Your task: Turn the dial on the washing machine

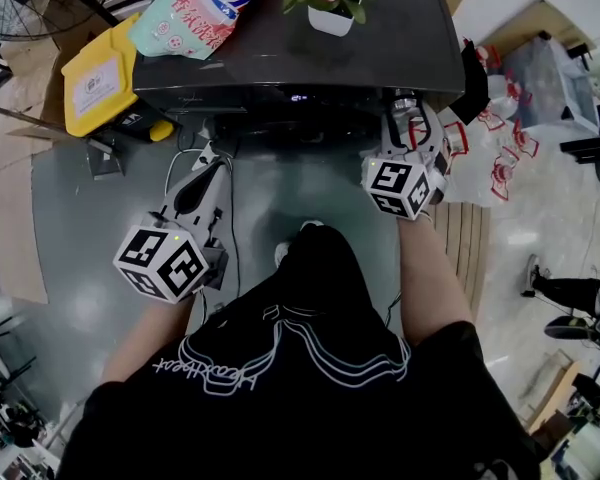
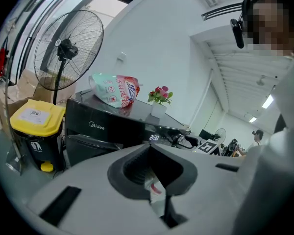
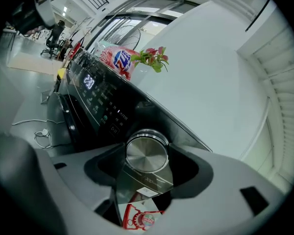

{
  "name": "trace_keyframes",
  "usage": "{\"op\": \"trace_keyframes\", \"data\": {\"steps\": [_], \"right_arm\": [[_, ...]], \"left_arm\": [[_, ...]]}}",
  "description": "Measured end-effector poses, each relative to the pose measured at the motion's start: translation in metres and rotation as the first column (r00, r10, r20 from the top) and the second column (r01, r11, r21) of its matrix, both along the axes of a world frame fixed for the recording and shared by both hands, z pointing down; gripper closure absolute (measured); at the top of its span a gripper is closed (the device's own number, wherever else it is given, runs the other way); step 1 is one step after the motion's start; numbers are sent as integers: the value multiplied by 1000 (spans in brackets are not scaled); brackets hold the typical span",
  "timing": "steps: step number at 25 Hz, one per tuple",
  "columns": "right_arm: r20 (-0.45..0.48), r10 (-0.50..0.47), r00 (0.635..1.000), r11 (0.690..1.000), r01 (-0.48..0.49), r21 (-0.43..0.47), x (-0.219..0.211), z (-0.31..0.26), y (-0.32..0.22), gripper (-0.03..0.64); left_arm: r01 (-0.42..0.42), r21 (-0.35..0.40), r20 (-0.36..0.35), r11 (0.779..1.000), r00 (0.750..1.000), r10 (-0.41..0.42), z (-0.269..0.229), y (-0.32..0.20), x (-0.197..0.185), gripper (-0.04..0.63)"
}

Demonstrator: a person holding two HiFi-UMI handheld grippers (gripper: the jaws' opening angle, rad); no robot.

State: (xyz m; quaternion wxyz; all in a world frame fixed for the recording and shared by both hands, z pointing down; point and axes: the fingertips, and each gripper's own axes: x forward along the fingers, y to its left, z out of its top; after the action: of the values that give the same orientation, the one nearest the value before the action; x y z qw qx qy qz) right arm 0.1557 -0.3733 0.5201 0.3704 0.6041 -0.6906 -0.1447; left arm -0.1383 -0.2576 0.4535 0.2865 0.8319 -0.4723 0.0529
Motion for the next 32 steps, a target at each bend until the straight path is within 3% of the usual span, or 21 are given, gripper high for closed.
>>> {"op": "trace_keyframes", "data": {"steps": [9, 16, 22, 29, 32], "right_arm": [[153, 25, 988, 999, -21, -26, 2, -1, 0, 336], [383, 52, 922, 998, -36, -51, 5, -2, -1, 334], [443, 65, 894, 997, -37, -71, 8, -1, -1, 334], [557, 98, 825, 993, -45, -107, 9, 0, -2, 334], [636, 117, 763, 991, -44, -129, 11, 1, -2, 334]], "left_arm": [[7, -11, -6, 1000, 1000, -7, 5, 0, 0, 591], [3, -11, -3, 1000, 1000, -3, 5, -2, 0, 591], [8, -20, -5, 1000, 1000, -8, 7, -1, 0, 591], [4, -18, -4, 1000, 1000, -4, 7, 0, 0, 591], [6, -19, -5, 1000, 1000, -6, 8, 0, -1, 591]]}}
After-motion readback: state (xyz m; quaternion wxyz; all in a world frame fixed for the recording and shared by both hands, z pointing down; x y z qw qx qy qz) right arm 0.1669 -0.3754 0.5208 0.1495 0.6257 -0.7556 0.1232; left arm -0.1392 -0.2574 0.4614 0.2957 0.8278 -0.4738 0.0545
